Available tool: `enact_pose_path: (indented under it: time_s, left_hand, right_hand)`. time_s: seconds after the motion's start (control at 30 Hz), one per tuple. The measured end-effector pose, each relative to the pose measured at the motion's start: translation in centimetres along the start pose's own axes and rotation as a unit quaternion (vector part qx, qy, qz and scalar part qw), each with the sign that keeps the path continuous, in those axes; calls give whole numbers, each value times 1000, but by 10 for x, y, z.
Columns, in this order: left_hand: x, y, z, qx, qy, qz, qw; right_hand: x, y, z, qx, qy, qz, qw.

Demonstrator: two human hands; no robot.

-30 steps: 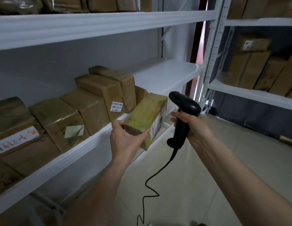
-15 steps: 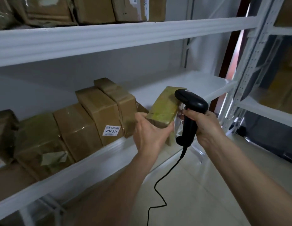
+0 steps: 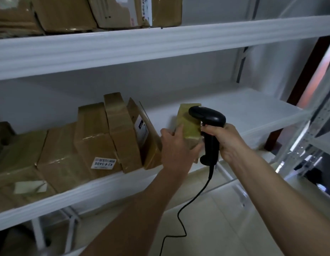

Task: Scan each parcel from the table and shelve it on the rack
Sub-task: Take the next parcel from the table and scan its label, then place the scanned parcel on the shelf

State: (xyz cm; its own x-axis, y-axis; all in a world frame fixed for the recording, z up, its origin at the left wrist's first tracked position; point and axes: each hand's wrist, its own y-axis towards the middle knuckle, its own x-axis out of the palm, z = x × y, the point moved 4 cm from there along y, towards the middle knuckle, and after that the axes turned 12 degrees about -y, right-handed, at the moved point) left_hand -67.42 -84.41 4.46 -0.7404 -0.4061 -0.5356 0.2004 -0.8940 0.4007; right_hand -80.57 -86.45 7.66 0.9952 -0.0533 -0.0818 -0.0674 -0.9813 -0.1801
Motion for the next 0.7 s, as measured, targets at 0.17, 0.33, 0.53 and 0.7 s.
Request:
enact_pose_path:
  time_s: [0.17, 0.33, 0.53, 0.7]
  left_hand:
    - [0, 5, 11, 85, 168, -8, 982]
    - [3, 25, 15, 146, 252, -100, 952]
    - [-2, 40, 11, 104, 380, -77, 916]
    - [-8, 54, 0, 62, 356, -48, 931]
  right_hand:
    - [-8, 27, 2, 6, -2, -39, 999]
    - [3, 37, 6, 5, 1, -90, 996]
    - [18, 47, 14, 13, 16, -119, 993]
    - [31, 49, 21, 15, 32, -117, 993]
